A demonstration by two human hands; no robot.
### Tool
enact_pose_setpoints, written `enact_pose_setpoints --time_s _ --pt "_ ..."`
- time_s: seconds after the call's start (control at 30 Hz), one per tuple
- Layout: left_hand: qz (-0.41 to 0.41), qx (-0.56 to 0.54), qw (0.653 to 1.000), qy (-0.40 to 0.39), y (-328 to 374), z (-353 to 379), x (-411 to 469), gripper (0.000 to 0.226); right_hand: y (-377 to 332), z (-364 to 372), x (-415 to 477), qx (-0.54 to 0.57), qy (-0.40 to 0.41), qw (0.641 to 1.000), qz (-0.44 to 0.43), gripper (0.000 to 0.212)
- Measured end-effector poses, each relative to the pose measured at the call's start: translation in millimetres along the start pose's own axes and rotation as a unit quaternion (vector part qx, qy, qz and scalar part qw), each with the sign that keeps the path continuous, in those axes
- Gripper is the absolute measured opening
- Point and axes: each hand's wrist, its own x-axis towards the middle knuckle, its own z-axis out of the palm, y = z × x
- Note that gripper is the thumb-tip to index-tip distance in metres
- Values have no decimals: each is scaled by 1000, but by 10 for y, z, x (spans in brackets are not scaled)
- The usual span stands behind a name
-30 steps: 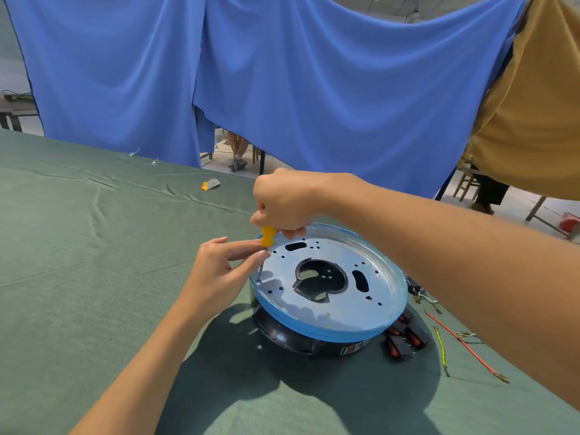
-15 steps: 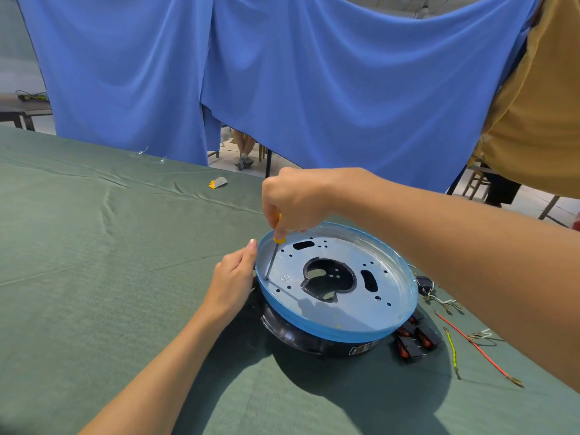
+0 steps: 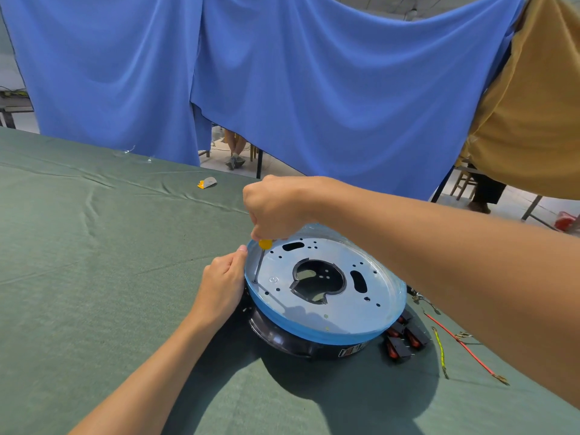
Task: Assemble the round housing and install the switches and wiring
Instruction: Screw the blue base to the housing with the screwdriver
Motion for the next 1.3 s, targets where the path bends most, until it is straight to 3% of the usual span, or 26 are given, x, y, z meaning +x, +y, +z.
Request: enact_pose_setpoints --time_s 0.1,0.2,0.4,0.53,0.7,1.0,1.1,1.3 --pt "4 -7 1000 -2 -5 -4 1 58 -99 -54 52 0 -21 999 28 30" --pt "5 -8 1000 1 6 1 -4 58 -129 -92 122 7 -94 994 54 29" --pt "9 -8 1000 -1 -1 -6 2 59 -58 -115 111 105 -172 977 66 19" --pt "8 1 1000 13 19 -6 2 57 -102 -111 62 2 -92 996 -18 10" --pt "10 19 1000 17 45 -14 -12 56 -106 -66 78 -21 -31 998 -59 26" --pt "-4 11 1000 22 82 -1 -35 53 -183 -73 212 96 -97 988 70 21" --pt "-4 8 1000 21 82 -9 -46 54 -267 -70 312 142 -185 963 134 28" --pt "-15 3 1000 13 79 -12 -34 55 -157 -59 336 266 -232 906 233 20"
